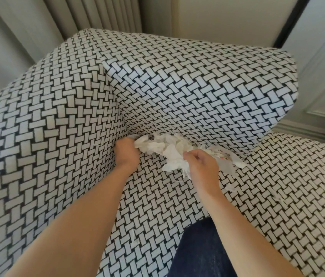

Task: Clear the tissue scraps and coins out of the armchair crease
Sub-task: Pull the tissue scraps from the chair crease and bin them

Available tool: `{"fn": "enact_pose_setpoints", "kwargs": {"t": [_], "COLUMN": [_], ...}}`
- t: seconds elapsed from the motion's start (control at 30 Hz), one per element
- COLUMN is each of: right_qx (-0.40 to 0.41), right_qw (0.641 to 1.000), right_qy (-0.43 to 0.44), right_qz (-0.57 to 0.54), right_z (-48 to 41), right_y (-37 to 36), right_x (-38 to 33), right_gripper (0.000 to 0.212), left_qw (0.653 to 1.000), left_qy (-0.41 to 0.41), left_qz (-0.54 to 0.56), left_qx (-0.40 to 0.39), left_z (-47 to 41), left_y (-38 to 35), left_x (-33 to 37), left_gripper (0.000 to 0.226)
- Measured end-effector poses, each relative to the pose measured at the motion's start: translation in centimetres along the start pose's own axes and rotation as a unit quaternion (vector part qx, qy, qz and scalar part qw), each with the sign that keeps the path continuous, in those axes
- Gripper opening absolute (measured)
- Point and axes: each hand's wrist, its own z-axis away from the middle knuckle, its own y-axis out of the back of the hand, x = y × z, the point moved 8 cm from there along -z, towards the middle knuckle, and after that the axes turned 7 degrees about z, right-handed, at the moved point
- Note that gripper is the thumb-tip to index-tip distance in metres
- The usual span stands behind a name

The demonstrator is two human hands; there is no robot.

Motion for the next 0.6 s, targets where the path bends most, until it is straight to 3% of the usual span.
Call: {"fn": "enact_pose_setpoints", "kwargs": {"t": [0.33, 0.6], "right_qx": [0.003, 0.013], "right_qw": [1.000, 1.000], "right_qy": [-0.016, -0.009], "right_qz": [0.004, 0.010], "right_z": [-0.1, 0.3], "right_y": [0.0, 0.3], "right_x": [0.5, 0.2], "right_gripper": [0.023, 0.020], "left_qw": [0.999, 0.997], "left_qy": [-0.021, -0.062], "left_qz": [0.007, 0.041], "left_qx": [0.025, 0.014], "left_z": [1.7, 5.1], "left_y": [0.5, 0.4], "left_x": [0.3, 2.4], "left_gripper": [0.036, 0.020]}}
